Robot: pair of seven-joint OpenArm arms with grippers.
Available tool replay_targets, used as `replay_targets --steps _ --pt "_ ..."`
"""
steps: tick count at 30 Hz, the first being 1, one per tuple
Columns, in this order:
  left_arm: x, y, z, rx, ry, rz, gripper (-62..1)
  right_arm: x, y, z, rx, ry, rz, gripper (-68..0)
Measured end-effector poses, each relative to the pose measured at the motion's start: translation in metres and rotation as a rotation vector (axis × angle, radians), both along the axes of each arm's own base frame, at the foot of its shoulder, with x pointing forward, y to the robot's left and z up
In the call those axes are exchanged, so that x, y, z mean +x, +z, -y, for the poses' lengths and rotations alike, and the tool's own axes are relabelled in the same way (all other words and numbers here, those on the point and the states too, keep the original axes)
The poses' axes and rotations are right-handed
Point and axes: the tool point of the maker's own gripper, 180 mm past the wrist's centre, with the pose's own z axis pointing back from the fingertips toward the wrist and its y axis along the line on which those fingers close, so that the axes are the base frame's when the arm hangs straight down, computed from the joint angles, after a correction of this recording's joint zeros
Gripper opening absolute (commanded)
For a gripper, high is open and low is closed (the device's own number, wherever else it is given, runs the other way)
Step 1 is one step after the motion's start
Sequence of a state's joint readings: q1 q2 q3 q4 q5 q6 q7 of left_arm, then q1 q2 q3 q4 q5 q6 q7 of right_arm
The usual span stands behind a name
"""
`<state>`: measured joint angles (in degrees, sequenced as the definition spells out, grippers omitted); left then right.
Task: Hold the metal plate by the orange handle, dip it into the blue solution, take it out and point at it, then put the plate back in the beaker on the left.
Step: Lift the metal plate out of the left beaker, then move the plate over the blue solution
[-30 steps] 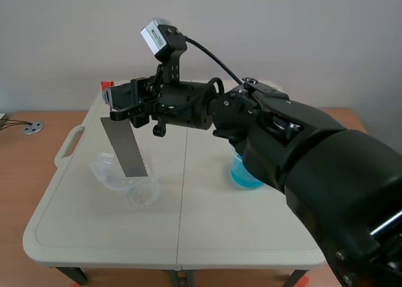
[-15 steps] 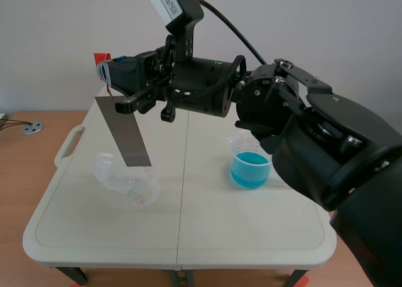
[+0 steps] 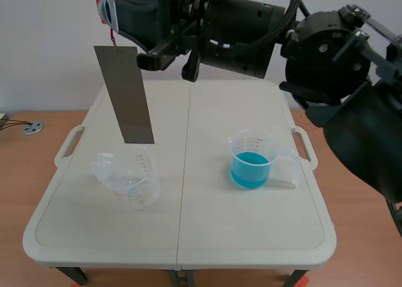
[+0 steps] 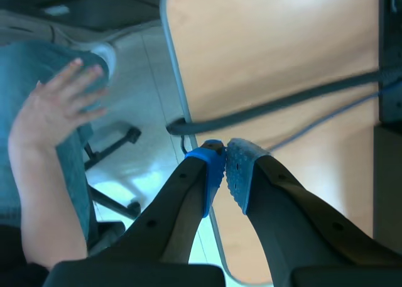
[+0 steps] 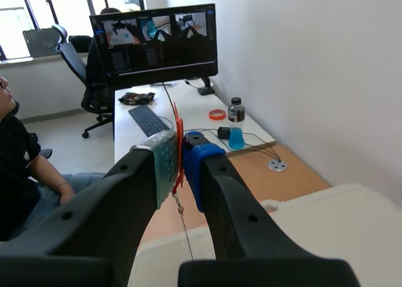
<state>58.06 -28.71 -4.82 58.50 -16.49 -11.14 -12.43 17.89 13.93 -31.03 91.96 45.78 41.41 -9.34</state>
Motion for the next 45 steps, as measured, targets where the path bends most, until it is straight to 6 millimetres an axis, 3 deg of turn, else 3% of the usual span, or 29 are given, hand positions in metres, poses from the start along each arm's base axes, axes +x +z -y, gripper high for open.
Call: replay_targets --steps 6,12,18,33,45 --pt "0.046 0.02 -0.034 0.081 -0.014 0.078 -54.9 0.01 0.004 0.022 -0.021 -0.042 -0.002 -66.0" --pt "0.111 0.058 -0.068 0.157 -0.065 0.219 -54.9 0.026 0.005 0.053 -0.052 -0.114 -0.015 -66.0" --pt "0.182 0.109 -0.074 0.189 -0.137 0.418 -54.9 0.038 0.009 0.08 -0.069 -0.171 -0.015 -66.0" --pt "0.304 0.19 0.013 -0.019 -0.376 0.769 -54.9 0.052 0.007 0.122 -0.157 -0.256 -0.057 -66.1" --pt "0.355 0.185 0.116 -0.188 -0.571 0.763 -54.9 0.061 0.014 0.148 -0.166 -0.325 -0.073 -66.1"
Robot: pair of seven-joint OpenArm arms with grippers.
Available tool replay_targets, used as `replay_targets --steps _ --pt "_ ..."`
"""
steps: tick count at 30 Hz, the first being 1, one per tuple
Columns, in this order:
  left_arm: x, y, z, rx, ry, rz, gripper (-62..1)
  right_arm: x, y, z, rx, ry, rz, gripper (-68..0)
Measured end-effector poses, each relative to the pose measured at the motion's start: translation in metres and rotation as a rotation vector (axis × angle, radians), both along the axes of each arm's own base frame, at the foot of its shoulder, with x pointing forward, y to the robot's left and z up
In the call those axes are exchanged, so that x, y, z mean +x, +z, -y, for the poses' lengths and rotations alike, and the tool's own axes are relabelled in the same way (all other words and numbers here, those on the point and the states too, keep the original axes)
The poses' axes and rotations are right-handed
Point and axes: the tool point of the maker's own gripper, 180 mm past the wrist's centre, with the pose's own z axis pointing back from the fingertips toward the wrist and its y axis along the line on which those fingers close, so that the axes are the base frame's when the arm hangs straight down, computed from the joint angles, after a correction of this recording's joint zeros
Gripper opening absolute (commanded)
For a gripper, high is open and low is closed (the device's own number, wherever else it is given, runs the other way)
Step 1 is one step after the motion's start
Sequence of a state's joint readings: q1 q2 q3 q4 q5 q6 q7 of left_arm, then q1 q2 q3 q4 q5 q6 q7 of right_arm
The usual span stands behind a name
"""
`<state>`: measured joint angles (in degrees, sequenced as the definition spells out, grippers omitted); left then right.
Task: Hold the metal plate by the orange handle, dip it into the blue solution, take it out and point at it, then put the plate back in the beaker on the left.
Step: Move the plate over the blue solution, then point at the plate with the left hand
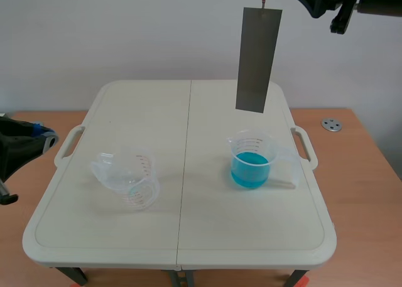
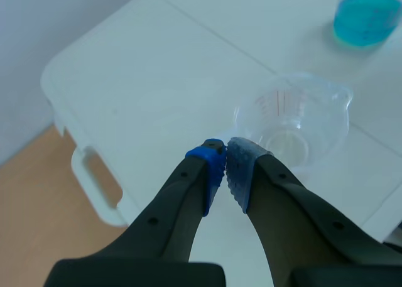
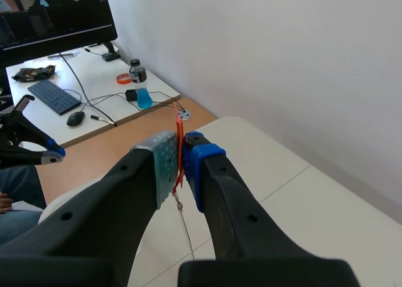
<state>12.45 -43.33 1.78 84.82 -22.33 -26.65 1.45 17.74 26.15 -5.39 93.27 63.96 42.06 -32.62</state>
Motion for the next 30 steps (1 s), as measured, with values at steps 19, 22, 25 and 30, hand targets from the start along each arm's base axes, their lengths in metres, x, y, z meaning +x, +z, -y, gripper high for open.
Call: replay_targets --steps 19,22,25,30 --pt "0.05 -0.004 0.146 -0.001 -0.192 0.058 -54.9 0.014 -0.027 0.01 0.035 -0.039 -0.098 -66.1" --pt "0.055 -0.017 0.156 0.001 -0.196 0.029 -54.9 0.014 -0.027 0.01 0.035 -0.039 -0.098 -66.1" --pt "0.062 -0.022 0.165 -0.003 -0.2 0.015 -54.9 0.014 -0.027 0.01 0.035 -0.039 -0.098 -66.1" --pt "0.075 -0.021 0.181 -0.012 -0.213 0.019 -54.9 0.014 -0.027 0.01 0.036 -0.039 -0.098 -66.1"
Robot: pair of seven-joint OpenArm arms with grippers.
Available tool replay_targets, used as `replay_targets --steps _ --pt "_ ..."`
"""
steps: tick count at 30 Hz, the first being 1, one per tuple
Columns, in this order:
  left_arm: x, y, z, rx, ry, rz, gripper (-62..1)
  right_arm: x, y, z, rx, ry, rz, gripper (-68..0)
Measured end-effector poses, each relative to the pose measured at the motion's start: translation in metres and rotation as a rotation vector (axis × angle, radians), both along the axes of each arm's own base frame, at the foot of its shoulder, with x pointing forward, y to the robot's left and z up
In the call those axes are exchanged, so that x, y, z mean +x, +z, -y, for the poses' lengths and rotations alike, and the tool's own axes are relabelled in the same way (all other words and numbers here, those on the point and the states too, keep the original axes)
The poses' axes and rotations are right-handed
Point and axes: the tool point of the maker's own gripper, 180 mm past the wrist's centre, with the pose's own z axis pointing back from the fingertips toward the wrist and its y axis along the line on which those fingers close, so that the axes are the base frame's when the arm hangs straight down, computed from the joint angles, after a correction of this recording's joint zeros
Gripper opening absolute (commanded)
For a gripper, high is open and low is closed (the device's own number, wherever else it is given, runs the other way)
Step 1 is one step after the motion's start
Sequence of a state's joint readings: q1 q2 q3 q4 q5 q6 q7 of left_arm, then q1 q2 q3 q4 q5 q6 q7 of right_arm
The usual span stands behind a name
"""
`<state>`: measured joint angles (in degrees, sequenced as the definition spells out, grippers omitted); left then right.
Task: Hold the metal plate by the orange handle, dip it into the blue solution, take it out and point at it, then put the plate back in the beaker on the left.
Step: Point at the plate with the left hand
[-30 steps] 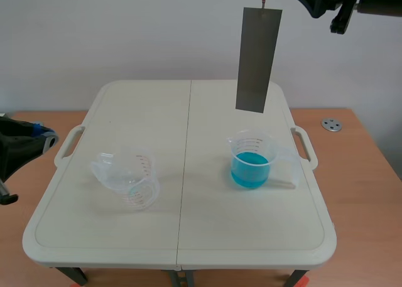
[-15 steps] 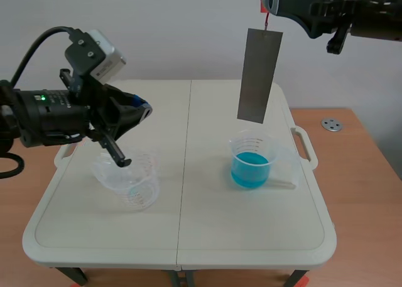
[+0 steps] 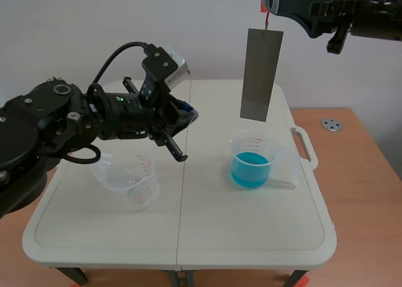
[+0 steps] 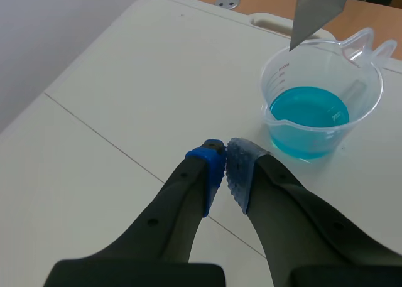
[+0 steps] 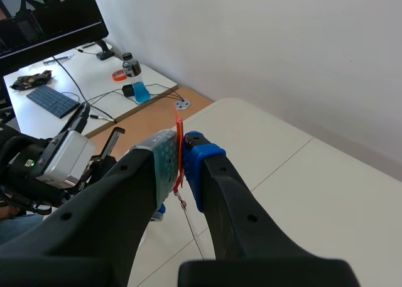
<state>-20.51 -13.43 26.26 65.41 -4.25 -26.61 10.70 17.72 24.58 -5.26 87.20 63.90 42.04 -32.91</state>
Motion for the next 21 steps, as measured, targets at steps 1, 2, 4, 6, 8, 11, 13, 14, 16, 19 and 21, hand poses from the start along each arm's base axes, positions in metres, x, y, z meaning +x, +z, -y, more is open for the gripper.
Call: replay_targets --steps 1,2,4,6,8,11,13,14,16,19,21 --pt "0.002 0.0 0.003 -0.003 -0.001 -0.002 -54.9 0.0 0.0 0.0 0.0 0.0 0.0 -66.1" --pt "0.004 0.0 0.005 -0.004 -0.004 -0.001 -54.9 0.0 0.0 0.0 0.0 0.0 0.0 -66.1" --pt "0.007 -0.001 0.011 0.009 -0.012 0.003 -54.9 0.0 0.0 0.0 0.0 0.0 0.0 -66.1" --pt "0.009 -0.002 0.016 0.001 -0.016 0.0 -54.9 0.0 0.0 0.0 0.0 0.0 0.0 -66.1" --pt "0.011 -0.001 0.021 -0.009 -0.022 0.001 -54.9 0.0 0.0 0.0 0.0 0.0 0.0 -66.1" --pt "0.01 -0.001 0.028 -0.012 -0.033 0.001 -54.9 0.0 0.0 0.0 0.0 0.0 0.0 -66.1" --pt "0.01 -0.002 0.03 0.005 -0.04 0.007 -54.9 0.0 0.0 0.0 0.0 0.0 0.0 -66.1" --pt "0.01 -0.002 0.03 0.006 -0.041 0.008 -54.9 0.0 0.0 0.0 0.0 0.0 0.0 -66.1" --pt "0.01 -0.001 0.033 0.006 -0.046 0.018 -54.9 0.0 0.0 0.0 0.0 0.0 0.0 -66.1" --pt "0.01 0.0 0.035 0.003 -0.048 0.019 -54.9 0.0 0.0 0.0 0.0 0.0 0.0 -66.1" --pt "0.01 0.0 0.035 0.004 -0.048 0.019 -54.9 0.0 0.0 0.0 0.0 0.0 0.0 -66.1"
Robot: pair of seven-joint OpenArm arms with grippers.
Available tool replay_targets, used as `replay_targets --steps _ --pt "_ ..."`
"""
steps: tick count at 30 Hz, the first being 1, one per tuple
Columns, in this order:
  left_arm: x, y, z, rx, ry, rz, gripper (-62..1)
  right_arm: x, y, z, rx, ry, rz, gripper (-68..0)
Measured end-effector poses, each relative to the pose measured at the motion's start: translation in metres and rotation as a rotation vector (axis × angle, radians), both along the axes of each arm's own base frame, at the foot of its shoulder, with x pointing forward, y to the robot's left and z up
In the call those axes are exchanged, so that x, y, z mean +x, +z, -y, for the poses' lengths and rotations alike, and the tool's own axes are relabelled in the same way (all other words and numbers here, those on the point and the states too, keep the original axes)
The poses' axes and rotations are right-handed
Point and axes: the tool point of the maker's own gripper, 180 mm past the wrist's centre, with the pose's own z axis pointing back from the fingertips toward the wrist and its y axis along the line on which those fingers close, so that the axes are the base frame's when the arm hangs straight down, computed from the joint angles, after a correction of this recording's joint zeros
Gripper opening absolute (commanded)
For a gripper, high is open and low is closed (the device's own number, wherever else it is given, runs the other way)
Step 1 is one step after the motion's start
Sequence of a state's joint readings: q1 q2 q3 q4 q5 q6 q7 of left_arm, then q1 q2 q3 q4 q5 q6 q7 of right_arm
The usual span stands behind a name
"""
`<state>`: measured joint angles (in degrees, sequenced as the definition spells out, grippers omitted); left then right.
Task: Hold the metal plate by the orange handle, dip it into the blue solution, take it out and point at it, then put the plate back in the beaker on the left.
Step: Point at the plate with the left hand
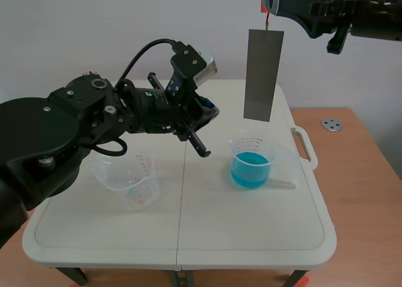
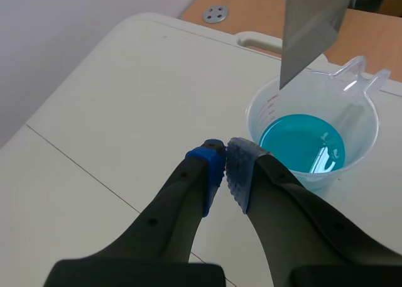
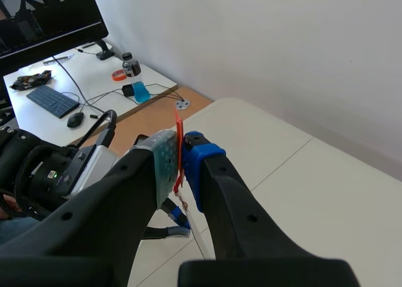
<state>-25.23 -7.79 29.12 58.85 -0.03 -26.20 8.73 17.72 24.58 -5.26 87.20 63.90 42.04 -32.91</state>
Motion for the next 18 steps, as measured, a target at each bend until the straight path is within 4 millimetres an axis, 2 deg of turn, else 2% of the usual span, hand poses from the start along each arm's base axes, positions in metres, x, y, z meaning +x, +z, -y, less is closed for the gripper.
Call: replay_targets --steps 18 --pt "0.0 -0.0012 -0.0007 0.006 0.002 -0.003 -54.9 0.0 0.0 0.0 0.0 0.0 0.0 -66.1"
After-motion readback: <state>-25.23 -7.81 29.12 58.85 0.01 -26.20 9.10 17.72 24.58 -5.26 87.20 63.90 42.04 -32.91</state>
